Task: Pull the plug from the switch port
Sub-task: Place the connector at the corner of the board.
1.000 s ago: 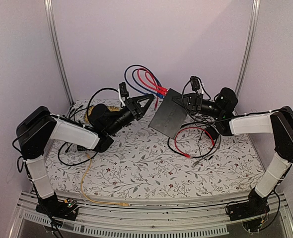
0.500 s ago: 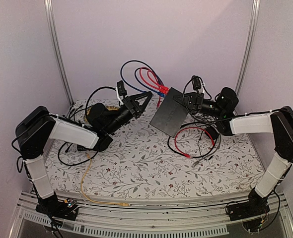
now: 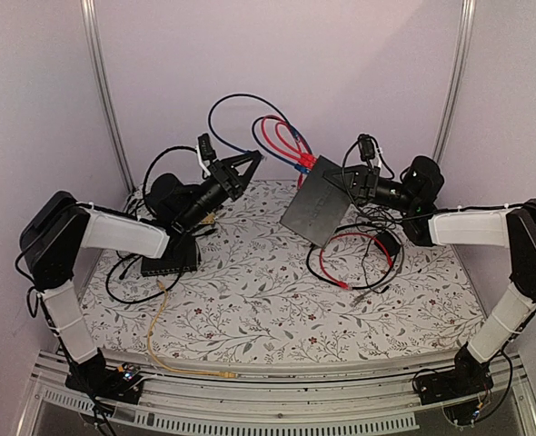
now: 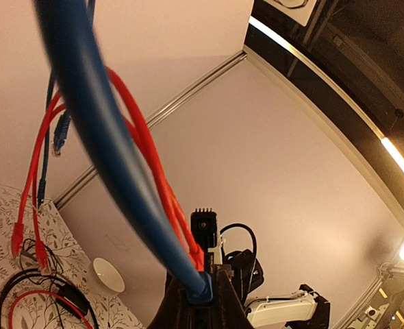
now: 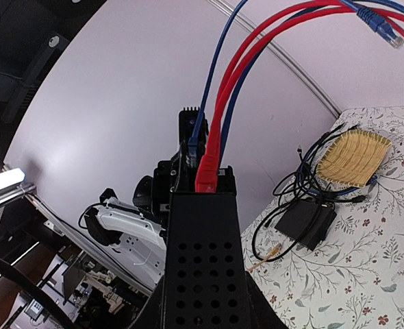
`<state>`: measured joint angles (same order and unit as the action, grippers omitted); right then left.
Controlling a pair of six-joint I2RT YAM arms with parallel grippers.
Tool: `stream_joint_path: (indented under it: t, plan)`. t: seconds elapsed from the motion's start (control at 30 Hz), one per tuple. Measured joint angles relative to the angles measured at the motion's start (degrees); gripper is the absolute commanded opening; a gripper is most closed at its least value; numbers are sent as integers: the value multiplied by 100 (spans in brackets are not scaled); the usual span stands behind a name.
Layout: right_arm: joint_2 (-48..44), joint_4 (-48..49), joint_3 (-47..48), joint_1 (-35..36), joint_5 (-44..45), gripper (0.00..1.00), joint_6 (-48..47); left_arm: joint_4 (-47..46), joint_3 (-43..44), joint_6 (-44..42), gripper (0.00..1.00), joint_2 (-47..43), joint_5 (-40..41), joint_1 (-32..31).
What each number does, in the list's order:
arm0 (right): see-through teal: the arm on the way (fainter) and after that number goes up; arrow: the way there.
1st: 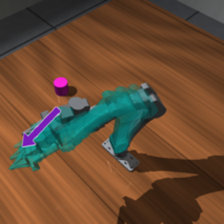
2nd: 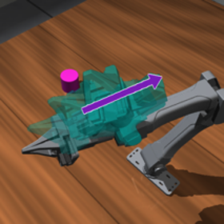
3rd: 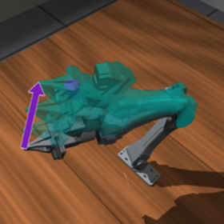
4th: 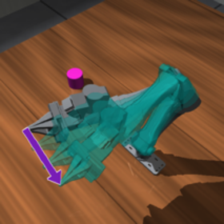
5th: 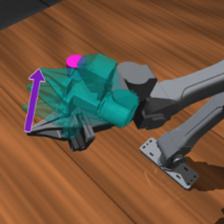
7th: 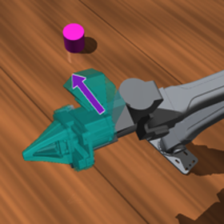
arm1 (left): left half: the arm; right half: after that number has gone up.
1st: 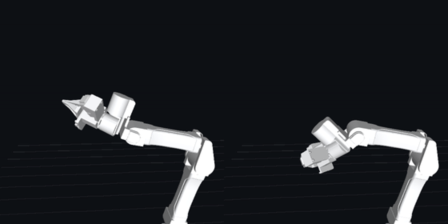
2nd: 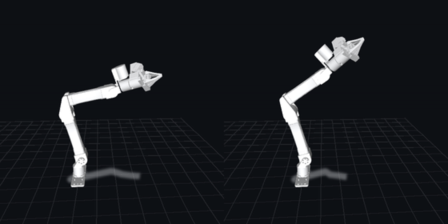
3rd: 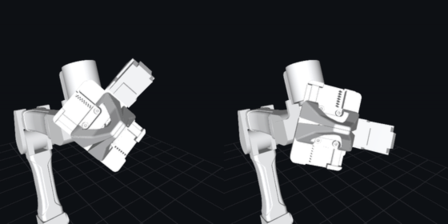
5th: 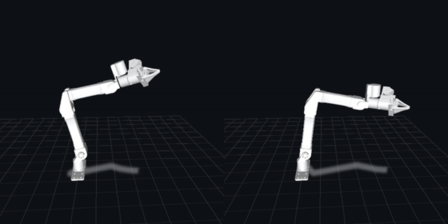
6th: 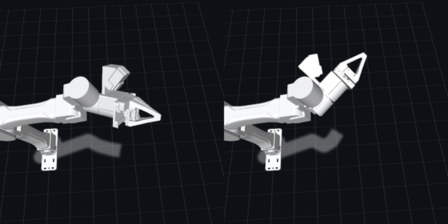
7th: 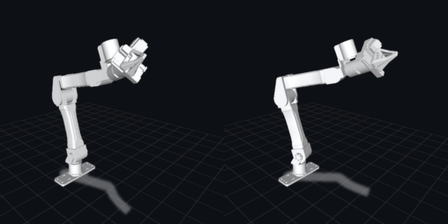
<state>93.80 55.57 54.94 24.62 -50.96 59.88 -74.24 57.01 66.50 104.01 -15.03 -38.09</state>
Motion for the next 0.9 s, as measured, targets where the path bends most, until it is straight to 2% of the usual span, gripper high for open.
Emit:
stream_joint_path:
  t: [0.27, 0.9]
  plan:
    - [2, -212, -17, 0, 7, 1, -79, 79, 817, 282, 3, 125, -396, 240]
    - [476, -302, -17, 0, 114, 1, -76, 332, 2153, 640, 2, 481, -846, 264]
